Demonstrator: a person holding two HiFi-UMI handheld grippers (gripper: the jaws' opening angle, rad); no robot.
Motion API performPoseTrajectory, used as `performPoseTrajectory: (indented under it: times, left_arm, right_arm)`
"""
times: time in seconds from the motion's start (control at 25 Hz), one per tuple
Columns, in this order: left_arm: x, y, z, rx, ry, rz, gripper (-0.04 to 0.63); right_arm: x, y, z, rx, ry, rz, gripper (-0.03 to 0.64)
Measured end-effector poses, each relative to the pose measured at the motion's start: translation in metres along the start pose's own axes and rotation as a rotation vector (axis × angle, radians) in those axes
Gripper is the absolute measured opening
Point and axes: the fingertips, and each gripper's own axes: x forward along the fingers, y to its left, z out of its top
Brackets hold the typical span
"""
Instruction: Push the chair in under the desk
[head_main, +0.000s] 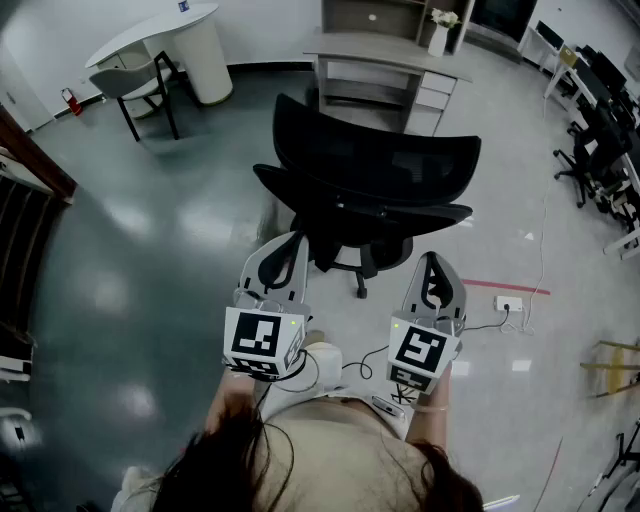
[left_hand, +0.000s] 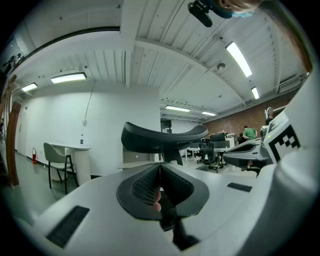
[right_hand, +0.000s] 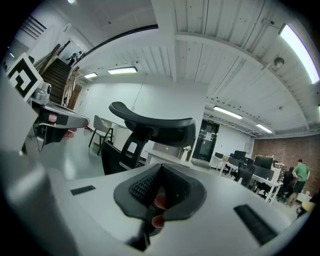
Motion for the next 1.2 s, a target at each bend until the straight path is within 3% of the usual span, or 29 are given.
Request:
performPoseTrajectory:
  times: [0.28, 0.52, 0.96, 1.2]
  left_arm:
    - [0.01, 0.018, -0.005, -0.009, 0.009, -0.019, 0.012]
    - [0.023, 0.038, -0.013, 0.03, 0.015, -0.032, 0.012]
    - [0.05, 0.063, -0.025, 0.049, 0.057, -0.148, 0.012]
    - [0.06, 0.068, -0.03, 0.077, 0.058, -0.164, 0.014]
  right_arm:
    - [0.016, 0.003, 0.002, -0.021, 0.001, -0.01, 0.025]
    - [0.035, 0.015, -0.004, 0.015, 0.036, 0.027, 0.025]
    - [0.067, 0.033, -0.006, -0.013, 0.111, -0.026, 0.026]
    - [0.071, 0.033, -0.005, -0.019, 0.105, -0.03, 0.028]
